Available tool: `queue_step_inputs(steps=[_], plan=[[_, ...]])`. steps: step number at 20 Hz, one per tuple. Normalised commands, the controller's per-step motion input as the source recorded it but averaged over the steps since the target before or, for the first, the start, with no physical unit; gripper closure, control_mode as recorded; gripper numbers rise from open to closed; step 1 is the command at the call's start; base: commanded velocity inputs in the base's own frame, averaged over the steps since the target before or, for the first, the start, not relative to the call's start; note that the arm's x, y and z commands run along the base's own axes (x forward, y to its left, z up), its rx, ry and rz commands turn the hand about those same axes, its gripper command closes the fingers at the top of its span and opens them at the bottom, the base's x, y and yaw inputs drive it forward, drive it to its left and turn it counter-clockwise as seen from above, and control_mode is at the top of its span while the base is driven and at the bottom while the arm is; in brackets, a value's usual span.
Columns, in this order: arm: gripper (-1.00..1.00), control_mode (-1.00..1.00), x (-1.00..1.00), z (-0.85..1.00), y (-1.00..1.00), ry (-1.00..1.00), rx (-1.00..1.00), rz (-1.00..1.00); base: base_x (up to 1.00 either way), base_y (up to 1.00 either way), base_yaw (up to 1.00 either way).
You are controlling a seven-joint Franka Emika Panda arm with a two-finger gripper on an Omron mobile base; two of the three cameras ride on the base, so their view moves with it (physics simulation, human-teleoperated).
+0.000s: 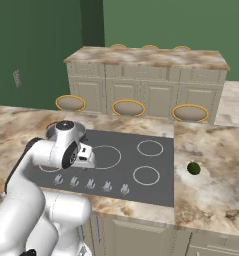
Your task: Turn on the burner for the pot on the stove. Wait thirty seconds for the pot to heat up. Then add the lime to the pot.
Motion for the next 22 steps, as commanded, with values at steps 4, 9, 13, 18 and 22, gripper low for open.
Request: queue_step_inputs(steps=[4,9,13,18,22], plan=[[-1.0,-1.0,0.28,-0.15,0.0,0.0,0.0,0.0,0.0,0.0,0.0],[-1.0,-1.0,0.06,-0.26,0.01,0.0,0.0,0.0,0.0,0.0,0.0],[-1.0,-1.0,0.0,-0.32,0.06,0.02,0.0,0.0,0.0,0.0,0.0],[-1.0,-1.0,0.0,-0.31,0.07,0.01,0.0,0.0,0.0,0.0,0.0],[-1.0,-1.0,-0.13,-0.25,0.07,0.0,0.0,0.0,0.0,0.0,0.0]])
